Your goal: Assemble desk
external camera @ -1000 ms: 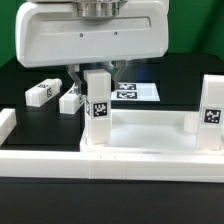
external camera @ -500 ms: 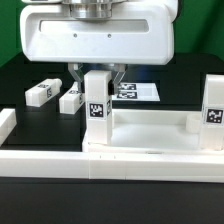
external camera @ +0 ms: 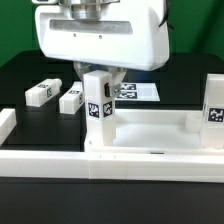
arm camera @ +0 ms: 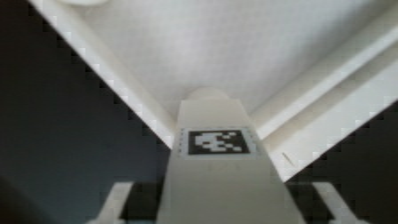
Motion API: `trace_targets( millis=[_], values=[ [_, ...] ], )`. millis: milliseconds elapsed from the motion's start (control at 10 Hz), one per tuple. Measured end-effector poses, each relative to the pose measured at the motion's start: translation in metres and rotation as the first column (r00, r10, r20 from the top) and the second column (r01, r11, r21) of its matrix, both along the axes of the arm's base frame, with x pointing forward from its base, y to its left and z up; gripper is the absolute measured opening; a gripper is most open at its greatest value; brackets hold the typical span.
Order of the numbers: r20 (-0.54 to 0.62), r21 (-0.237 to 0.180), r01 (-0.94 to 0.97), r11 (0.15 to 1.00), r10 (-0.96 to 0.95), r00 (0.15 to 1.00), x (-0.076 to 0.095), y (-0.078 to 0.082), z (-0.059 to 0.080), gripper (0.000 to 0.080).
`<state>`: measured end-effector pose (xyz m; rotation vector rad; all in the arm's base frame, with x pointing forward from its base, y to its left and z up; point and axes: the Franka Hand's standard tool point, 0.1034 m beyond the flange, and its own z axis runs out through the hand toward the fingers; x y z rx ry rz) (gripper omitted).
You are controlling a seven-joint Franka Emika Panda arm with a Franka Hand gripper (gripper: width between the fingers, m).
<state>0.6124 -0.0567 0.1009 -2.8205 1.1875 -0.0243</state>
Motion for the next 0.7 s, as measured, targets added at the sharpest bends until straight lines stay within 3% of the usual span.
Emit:
trace_targets(
  millis=[200,400,700],
  values=[
    [0.001,-0.003,-0.027,1.000,0.027,1.000,0.0000,-0.0004,0.0000,0.0300],
    [0.003,-0.008,-0.088,0.996,0.088,0.996,0.0002,0.0026,-0.0001,0.0610],
    [0.011,-0.040,-0.355,0.934,0.355,0.935,0.0016,0.0030,0.0003,0.0648]
  ],
)
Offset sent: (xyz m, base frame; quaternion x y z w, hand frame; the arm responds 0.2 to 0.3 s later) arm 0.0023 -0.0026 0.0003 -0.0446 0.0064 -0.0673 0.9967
